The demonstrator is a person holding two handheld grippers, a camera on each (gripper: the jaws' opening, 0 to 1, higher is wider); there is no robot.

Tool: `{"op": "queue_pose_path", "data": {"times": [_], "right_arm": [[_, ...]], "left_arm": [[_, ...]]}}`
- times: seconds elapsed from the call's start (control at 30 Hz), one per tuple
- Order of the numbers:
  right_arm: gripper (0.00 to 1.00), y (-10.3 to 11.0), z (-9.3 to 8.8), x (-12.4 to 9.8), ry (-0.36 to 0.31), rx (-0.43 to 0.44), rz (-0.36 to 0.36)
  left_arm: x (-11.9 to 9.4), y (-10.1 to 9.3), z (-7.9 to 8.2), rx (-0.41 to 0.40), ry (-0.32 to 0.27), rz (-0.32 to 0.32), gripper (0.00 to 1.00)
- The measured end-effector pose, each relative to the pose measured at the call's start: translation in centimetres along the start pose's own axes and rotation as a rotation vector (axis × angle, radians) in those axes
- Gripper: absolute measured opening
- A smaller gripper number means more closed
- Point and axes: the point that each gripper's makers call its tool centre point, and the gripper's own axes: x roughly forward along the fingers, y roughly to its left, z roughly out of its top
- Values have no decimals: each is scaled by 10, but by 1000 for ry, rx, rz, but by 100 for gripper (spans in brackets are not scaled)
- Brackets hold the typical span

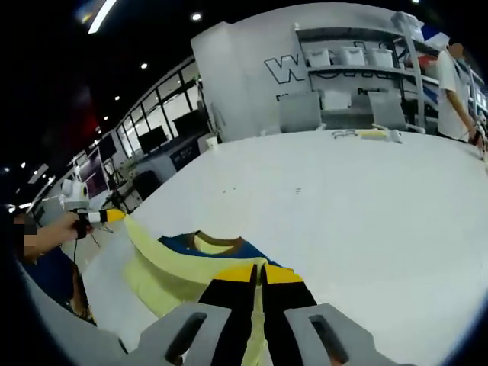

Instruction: Fold the garment on the visible template until the final outline fits inside the template.

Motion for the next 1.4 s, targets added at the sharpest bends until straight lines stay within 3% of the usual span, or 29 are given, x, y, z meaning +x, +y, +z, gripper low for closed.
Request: {"op": "queue_pose_path", "data": {"times": [0.1,0.2,0.27,0.4,0.53,0.7,0.73,0.87,0.97,1.07,1.13,1.17,1.23,1.4], "right_arm": [[0,-13,-12,27,45,63,-9],[0,-21,-20,44,67,72,-15],[0,-23,-22,50,75,82,-22],[0,-34,-24,63,83,117,-37],[0,-38,-31,72,100,131,-44],[0,-42,-37,80,107,139,-45],[0,-48,-41,82,119,134,-67],[0,-50,-45,84,119,162,-66],[0,-51,-47,91,140,95,-50],[0,-47,-44,91,127,82,-41],[6,-43,-42,85,125,43,-49],[13,-46,-40,83,128,16,-57],[19,-48,-41,82,137,-6,-64],[20,-45,-42,79,137,-40,-49]], "left_arm": [[40,29,-18,-12,70,35,0],[54,42,-33,-30,111,71,0],[59,42,-38,-44,124,82,0],[72,61,-44,-75,130,105,0],[77,57,-45,-98,134,121,0],[85,70,-52,-125,143,154,0],[81,82,-56,-100,162,219,0],[81,88,-53,-123,143,203,0],[80,89,-47,-100,128,202,0],[79,88,-44,-82,116,187,0],[84,94,-46,-77,121,171,0],[82,81,-46,-67,120,156,0],[83,81,-48,-47,126,146,0],[82,74,-50,-15,123,112,4]]}}
